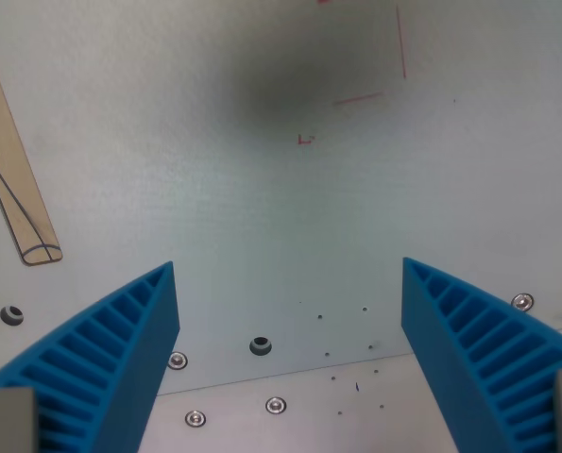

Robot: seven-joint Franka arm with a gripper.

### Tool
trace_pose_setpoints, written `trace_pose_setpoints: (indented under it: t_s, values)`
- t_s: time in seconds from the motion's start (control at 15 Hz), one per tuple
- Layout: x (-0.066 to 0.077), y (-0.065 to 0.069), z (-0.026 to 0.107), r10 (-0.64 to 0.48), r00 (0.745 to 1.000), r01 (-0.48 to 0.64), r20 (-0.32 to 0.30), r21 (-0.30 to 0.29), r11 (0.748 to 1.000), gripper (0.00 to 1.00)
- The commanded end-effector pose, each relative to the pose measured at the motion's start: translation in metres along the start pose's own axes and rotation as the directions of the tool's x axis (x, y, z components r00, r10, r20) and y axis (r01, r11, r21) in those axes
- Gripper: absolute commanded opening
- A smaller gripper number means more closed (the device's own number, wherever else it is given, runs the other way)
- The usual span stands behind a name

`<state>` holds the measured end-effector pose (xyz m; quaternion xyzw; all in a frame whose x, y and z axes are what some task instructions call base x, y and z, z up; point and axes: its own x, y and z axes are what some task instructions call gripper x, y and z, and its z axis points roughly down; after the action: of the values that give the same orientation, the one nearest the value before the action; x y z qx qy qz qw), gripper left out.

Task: Move in base positive y

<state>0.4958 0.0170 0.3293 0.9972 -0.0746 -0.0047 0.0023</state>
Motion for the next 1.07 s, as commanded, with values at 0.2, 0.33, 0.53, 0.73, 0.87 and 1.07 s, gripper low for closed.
trace_pose_setpoints:
  t_s: [0.2,0.33,0.53,0.73,0.87,1.07]
  values:
    - [-0.005,-0.015,-0.002,0.001,1.0,-0.001,-0.005,0.001,1.0,1.0]
    - [-0.007,-0.025,-0.002,0.001,1.0,-0.001,-0.005,0.001,1.0,1.0]
    - [-0.012,-0.04,-0.002,0.001,1.0,-0.001,-0.005,0.001,1.0,1.0]
    - [-0.016,-0.055,-0.002,0.001,1.0,-0.001,-0.005,0.001,1.0,1.0]
    - [-0.018,-0.065,-0.002,0.001,1.0,-0.001,-0.005,0.001,1.0,1.0]
    - [-0.022,-0.08,-0.002,0.001,1.0,-0.001,-0.005,0.001,1.0,1.0]
